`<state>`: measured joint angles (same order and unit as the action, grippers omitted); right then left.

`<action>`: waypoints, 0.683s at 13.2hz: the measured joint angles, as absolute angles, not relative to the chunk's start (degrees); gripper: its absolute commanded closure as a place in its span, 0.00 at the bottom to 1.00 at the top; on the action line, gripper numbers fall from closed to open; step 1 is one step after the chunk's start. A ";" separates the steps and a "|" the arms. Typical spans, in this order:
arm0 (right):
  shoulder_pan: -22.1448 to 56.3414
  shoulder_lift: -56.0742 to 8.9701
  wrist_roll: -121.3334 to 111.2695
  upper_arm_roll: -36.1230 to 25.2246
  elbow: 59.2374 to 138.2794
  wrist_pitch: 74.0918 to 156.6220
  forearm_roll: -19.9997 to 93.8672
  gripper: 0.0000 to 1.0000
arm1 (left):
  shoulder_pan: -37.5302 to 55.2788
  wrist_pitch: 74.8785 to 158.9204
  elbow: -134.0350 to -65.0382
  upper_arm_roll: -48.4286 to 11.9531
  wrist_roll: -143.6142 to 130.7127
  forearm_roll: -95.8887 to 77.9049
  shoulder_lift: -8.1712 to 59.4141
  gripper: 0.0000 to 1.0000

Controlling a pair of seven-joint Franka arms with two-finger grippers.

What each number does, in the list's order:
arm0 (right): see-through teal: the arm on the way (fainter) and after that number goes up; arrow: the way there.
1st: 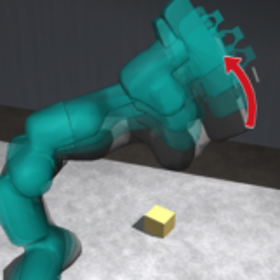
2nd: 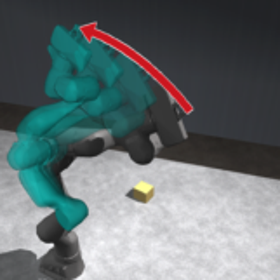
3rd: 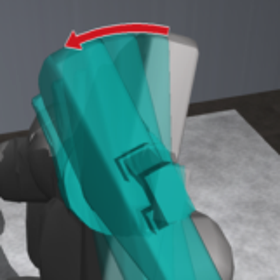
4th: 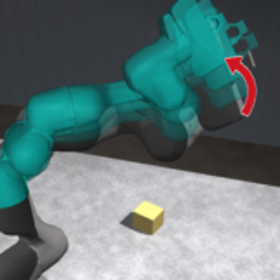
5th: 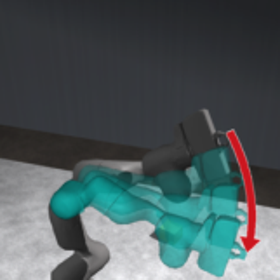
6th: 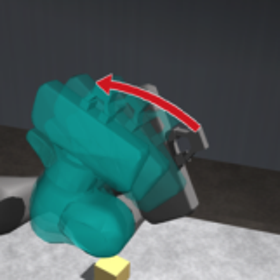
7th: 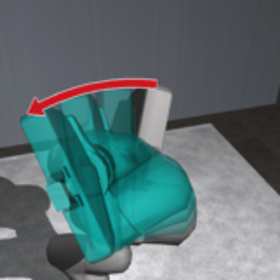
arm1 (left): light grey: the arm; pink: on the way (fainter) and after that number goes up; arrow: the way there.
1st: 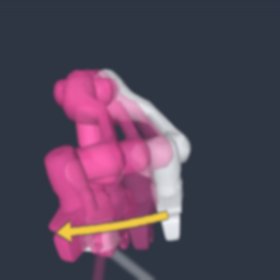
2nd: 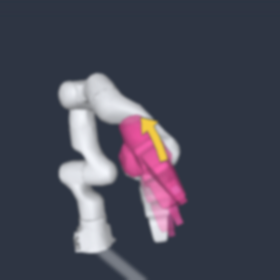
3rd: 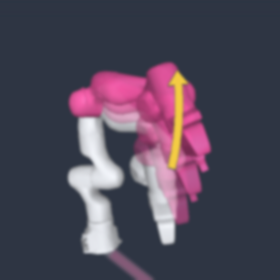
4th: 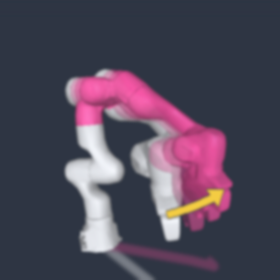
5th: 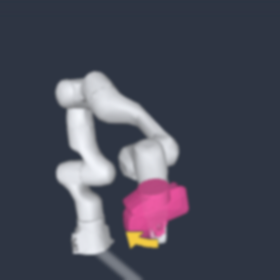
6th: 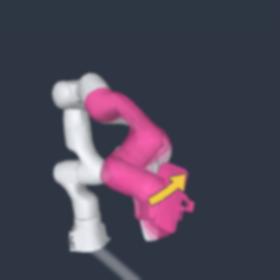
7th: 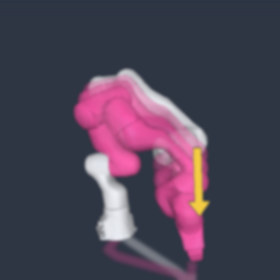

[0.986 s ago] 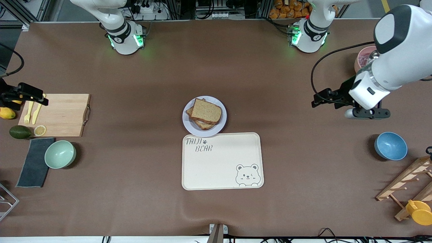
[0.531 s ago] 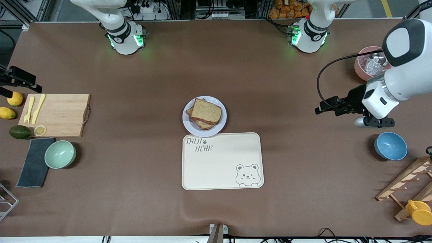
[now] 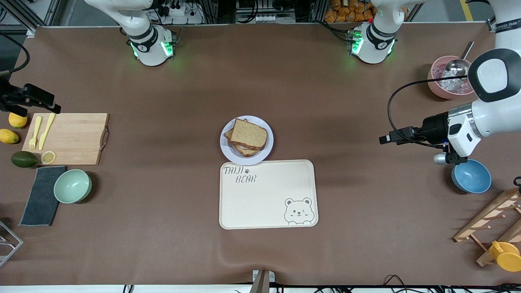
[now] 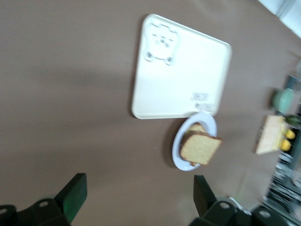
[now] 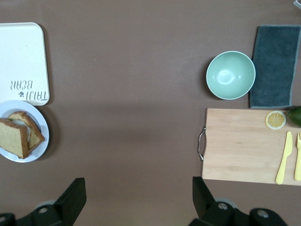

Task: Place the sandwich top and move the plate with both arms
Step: 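Reach the left gripper to the plate rim and grasp it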

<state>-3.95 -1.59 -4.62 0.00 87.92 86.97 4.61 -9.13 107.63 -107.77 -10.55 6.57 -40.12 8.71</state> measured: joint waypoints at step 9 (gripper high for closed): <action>-5.10 -1.52 -2.92 0.37 88.16 87.06 0.72 0.00 | -9.07 115.90 -119.84 -15.73 12.17 -55.36 7.77 0.00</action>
